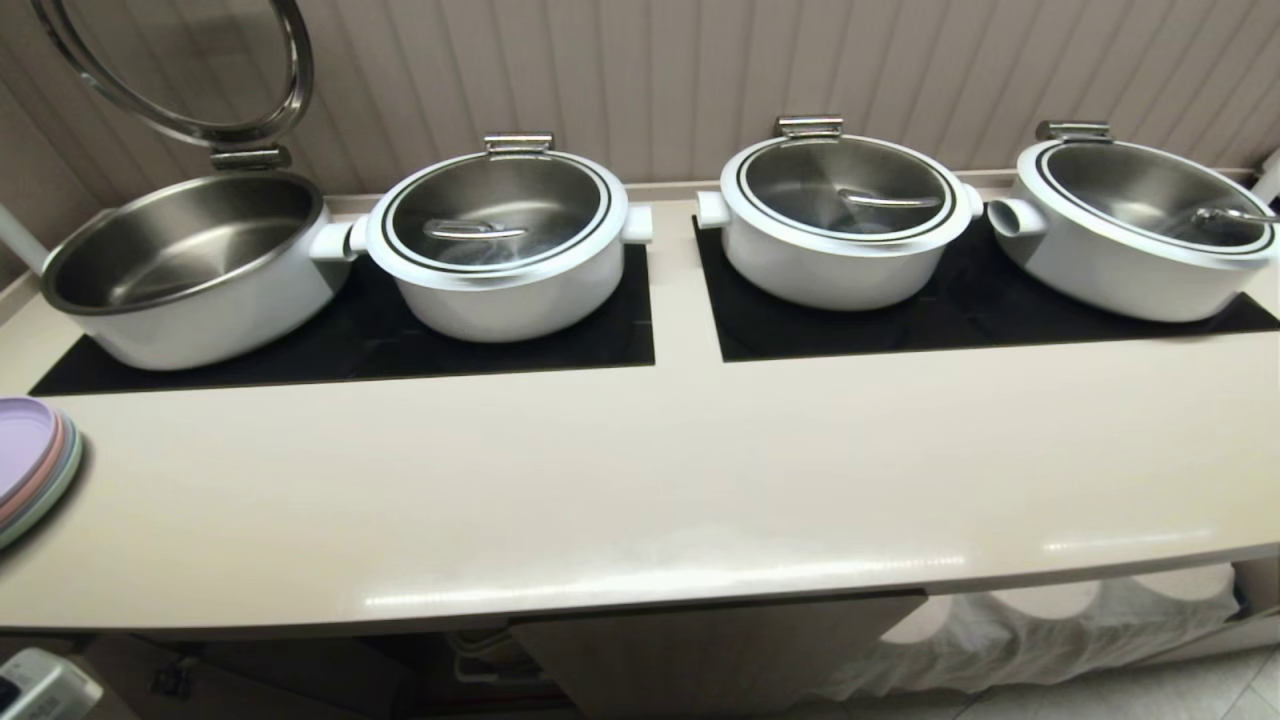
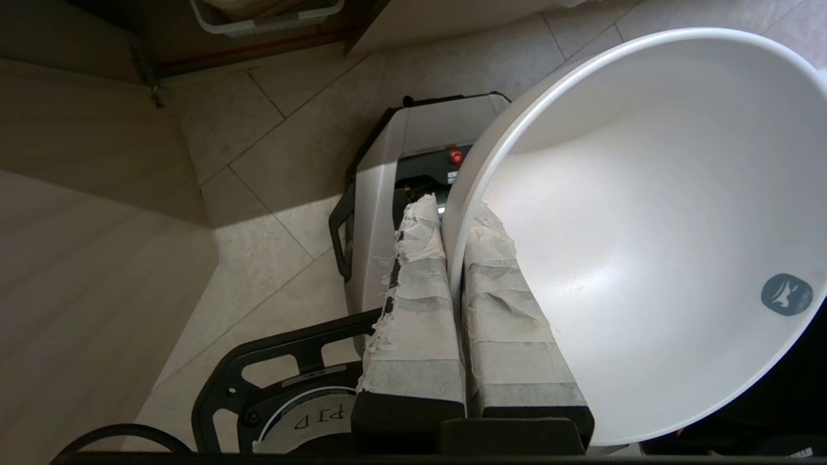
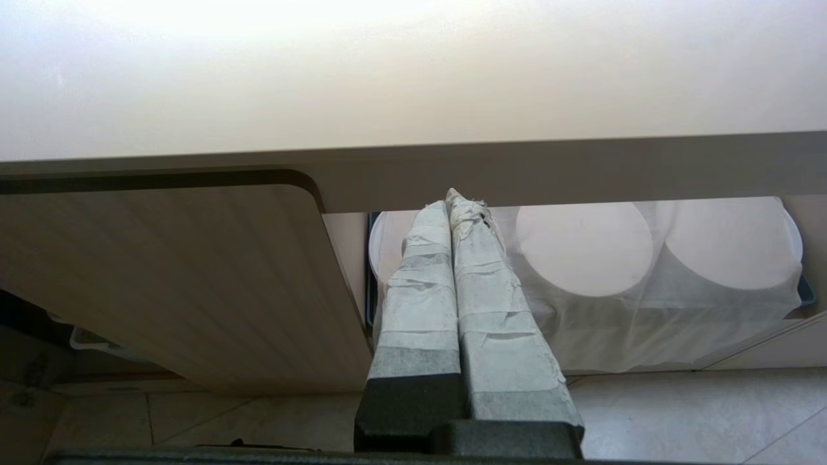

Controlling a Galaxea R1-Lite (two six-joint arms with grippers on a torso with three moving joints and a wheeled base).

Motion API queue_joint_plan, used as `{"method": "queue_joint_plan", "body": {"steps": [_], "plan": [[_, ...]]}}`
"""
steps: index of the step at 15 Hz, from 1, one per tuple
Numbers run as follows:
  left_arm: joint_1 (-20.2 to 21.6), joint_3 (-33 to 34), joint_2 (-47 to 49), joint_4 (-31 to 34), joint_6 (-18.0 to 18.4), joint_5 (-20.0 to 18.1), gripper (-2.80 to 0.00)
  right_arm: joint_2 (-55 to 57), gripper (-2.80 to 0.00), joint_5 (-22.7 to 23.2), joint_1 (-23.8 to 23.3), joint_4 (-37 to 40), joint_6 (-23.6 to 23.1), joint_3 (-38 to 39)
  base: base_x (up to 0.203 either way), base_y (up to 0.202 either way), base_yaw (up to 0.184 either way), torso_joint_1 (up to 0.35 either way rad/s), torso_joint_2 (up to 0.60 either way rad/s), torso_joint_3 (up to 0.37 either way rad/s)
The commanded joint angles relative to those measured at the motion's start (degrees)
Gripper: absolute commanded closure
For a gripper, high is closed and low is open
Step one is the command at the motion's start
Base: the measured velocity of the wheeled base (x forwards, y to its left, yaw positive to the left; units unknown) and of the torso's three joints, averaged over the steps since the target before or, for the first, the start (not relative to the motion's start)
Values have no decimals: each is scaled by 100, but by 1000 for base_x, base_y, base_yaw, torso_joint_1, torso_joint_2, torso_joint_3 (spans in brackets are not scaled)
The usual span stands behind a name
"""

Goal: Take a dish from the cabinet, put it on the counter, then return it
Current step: Place it on the table

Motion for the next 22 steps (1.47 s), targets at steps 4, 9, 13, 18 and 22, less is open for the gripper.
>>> {"method": "queue_joint_plan", "body": {"steps": [4, 9, 13, 18, 22], "plan": [[-11, -11, 8, -9, -11, -90, 0, 0, 0, -5, 0, -1, 10, 0, 0, 0, 0, 0, 0, 0], [-19, -51, 231, -131, -11, -124, 0, 0, 0, -5, 0, -1, 13, 0, 0, 0, 0, 0, 0, 0], [-93, -320, 724, -329, -11, -109, 0, 0, 0, -5, 0, -1, 5, 0, 0, 0, 0, 0, 0, 0], [-110, -691, 1610, -885, -20, -108, 0, 0, 0, -5, 5, -1, 10, 0, 0, 0, 0, 0, 0, 0], [-327, -1196, 2254, -983, -38, -99, 0, 0, 0, -5, 0, -1, 13, 0, 0, 0, 0, 0, 0, 0]]}}
